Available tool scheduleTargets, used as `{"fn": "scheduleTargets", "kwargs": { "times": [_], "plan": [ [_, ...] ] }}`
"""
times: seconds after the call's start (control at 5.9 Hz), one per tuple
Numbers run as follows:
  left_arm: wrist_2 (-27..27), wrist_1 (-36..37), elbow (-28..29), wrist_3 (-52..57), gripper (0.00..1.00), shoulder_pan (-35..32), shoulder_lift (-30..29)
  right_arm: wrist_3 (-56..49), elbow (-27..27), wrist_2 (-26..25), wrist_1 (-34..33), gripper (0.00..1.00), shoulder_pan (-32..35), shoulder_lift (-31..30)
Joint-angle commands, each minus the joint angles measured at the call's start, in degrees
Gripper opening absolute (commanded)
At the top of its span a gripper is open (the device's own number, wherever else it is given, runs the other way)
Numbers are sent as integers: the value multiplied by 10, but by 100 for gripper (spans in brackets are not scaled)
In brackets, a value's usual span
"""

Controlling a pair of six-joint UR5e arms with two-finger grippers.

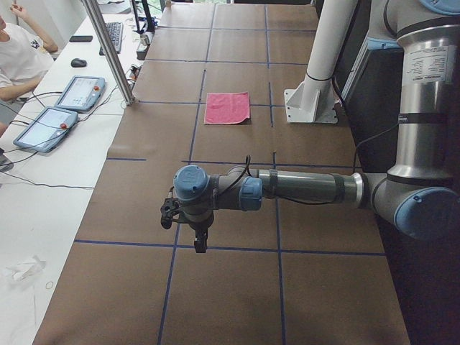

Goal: Fold towel twice with both arms

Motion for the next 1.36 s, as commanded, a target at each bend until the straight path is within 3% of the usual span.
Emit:
{"fn": "scheduleTargets", "kwargs": {
  "times": [0.0, 0.17, 0.51, 0.85, 1.02, 1.19],
  "plan": [
    [2, 2, -77, -85, 100, 87, -32, 22, 6, 0, -2, 100, -43, 48],
    [-2, 6, -108, -109, 100, 130, -63, 24, 7, 3, -4, 100, -72, 83],
    [9, 22, -96, -220, 100, 220, -147, 147, 47, 5, 0, 100, -146, 116],
    [18, 14, -96, -437, 100, 321, -216, 310, 65, 5, 1, 100, -217, 172],
    [86, 16, -109, -571, 100, 375, -242, 399, 94, -9, 1, 100, -253, 195],
    [99, 13, -133, -666, 100, 415, -246, 446, 133, -55, 1, 100, -289, 194]
  ]
}}
